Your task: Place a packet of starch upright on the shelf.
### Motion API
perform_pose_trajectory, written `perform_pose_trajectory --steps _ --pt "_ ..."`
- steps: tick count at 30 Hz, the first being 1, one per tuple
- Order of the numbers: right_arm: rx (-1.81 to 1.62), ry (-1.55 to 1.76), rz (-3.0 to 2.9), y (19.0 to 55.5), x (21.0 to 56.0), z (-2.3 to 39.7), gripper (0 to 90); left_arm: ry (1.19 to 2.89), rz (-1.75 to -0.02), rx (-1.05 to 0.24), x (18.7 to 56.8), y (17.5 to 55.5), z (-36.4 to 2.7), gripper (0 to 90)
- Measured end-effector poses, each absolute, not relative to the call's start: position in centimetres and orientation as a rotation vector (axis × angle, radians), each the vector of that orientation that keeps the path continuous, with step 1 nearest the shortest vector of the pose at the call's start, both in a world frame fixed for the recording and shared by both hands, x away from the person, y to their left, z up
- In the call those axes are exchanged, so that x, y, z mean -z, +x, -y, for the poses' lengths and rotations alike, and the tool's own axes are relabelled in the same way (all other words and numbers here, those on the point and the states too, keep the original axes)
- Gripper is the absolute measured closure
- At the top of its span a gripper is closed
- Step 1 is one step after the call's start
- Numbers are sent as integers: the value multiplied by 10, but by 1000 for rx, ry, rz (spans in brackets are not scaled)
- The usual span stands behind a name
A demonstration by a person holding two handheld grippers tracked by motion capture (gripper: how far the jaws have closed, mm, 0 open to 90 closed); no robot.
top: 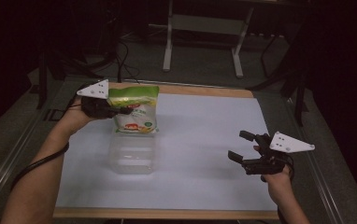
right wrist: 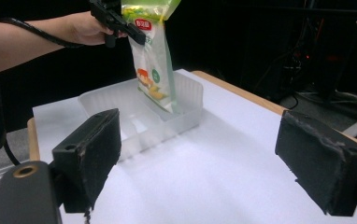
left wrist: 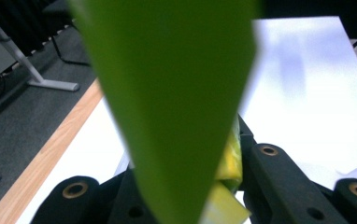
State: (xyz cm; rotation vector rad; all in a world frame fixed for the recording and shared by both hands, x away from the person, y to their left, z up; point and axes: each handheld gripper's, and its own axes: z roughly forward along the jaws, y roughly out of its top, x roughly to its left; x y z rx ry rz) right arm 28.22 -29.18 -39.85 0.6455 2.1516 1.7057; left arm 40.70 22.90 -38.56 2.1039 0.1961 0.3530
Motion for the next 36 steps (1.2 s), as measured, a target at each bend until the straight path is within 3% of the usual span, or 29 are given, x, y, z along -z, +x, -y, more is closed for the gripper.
perform_pose_trajectory --steps 21,36 --pt "-1726 637 -2180 284 408 286 148 2123 -261 -341 415 410 -239 760" --pt "-1737 647 -2197 284 414 286 149 2180 -258 -310 444 413 -224 767"
